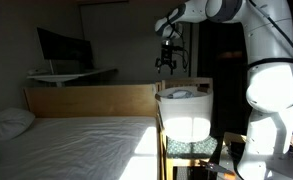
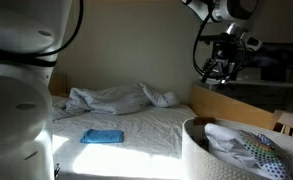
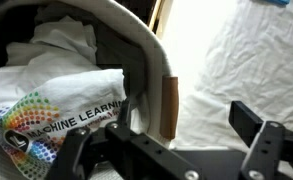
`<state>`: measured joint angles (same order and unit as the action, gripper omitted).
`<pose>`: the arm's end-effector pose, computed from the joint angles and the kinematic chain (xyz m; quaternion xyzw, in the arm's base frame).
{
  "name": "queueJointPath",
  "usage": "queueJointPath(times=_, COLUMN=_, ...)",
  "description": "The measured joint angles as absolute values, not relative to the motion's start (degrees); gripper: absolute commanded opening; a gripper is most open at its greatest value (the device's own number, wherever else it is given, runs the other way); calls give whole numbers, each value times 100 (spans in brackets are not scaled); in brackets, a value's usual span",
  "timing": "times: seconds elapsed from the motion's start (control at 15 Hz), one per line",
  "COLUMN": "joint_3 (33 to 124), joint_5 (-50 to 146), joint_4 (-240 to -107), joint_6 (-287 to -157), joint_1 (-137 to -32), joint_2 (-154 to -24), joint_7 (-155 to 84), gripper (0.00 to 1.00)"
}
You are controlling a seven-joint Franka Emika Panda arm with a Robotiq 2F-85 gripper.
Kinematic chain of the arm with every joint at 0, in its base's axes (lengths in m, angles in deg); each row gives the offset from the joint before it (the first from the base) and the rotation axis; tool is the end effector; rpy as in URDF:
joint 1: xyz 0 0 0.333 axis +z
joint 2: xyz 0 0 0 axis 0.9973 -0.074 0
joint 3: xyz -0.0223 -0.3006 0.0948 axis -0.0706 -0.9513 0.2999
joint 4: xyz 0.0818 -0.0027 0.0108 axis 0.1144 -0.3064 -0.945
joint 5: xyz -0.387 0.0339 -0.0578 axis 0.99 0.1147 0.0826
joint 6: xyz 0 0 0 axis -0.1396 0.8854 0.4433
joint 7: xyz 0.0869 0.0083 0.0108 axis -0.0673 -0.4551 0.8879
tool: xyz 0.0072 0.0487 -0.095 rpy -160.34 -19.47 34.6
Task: Put the white and blue shirts in the laundry bag
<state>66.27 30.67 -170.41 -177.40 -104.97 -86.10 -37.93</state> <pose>0.5217 -0.3153 0.4986 -0.9190 0.3681 0.0808 0.1156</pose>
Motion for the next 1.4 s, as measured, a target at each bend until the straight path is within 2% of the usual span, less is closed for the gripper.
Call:
queueJointPath(times=0.27, joint_3=6900, joint_5=3088, joint_4=-17442, joint_6=-17920, joint_1=-10170, joint_2=-8259, joint_7=-3196, gripper=100)
queueJointPath(times=1.0, joint_3=7428, joint_5=3114, joint_4=-20554, joint_6=-19235, joint_1=-9317, joint_2=-6122, joint_7=-1607, gripper=100)
queueJointPath(times=1.4, joint_3=7432, joint_5=3122, joint_4=-20744, joint_6=-19279, joint_1=-9289, joint_2=-5954, joint_7=-1537, gripper=100)
